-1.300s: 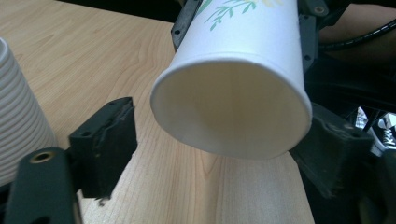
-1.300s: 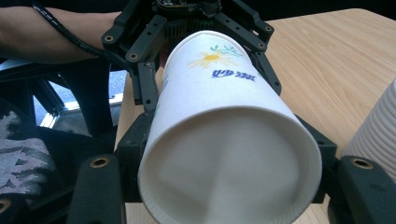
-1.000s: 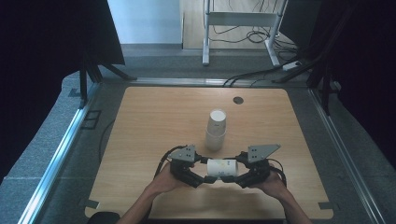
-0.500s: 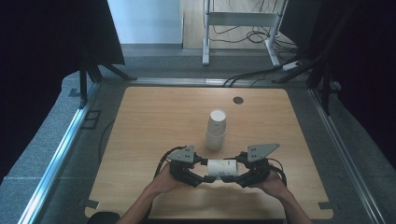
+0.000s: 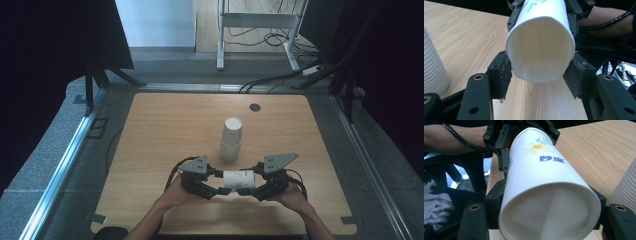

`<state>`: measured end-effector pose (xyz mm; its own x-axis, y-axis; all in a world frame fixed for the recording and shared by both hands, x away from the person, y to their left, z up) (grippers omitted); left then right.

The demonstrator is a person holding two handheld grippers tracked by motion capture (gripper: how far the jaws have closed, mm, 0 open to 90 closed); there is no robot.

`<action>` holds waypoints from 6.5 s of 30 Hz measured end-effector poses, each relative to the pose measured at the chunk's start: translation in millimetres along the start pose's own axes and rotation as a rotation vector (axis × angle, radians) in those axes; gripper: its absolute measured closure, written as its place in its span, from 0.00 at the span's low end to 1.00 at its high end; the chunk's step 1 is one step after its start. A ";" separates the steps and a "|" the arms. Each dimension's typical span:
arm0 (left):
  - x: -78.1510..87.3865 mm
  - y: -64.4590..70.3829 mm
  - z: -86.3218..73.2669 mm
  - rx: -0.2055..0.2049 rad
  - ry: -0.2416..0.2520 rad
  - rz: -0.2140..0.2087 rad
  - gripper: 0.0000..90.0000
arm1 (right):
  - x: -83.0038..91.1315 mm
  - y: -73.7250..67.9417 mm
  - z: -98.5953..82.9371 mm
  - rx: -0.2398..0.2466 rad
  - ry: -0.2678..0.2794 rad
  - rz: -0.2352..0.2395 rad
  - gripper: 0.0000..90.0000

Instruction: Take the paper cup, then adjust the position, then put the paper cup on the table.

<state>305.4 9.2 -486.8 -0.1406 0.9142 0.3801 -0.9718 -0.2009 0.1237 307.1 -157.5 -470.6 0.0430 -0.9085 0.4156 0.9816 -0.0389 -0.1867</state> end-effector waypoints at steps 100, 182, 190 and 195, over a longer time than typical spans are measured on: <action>-1.6 -5.1 51.7 -0.081 -0.268 0.063 0.38 | -23.2 5.6 -7.3 0.053 -0.170 -0.135 0.22; 60.9 -108.5 27.5 0.042 -0.757 0.545 0.35 | 13.0 21.1 -59.6 -0.166 -0.188 -0.446 0.00; 55.9 -123.3 18.5 0.062 -0.805 0.572 0.35 | 11.4 22.9 -65.2 -0.176 -0.209 -0.449 0.02; 51.3 -131.9 14.5 0.069 -0.825 0.586 0.35 | 11.1 23.1 -66.5 -0.177 -0.213 -0.444 0.03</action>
<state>429.1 77.5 -470.3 -0.3917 0.1417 0.9091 -0.7749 -0.5836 -0.2429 317.9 -196.1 -529.4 -0.3156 -0.6842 0.6575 0.8681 -0.4880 -0.0911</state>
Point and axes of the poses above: each handheld gripper's, and its own axes: x roughly backward along the jaws, z roughly out of its top, y roughly to its right, the point moved 6 cm from there along -x, roughly forward along the jaws, and after that the axes turned 7 degrees about z, right-handed, at the moved point
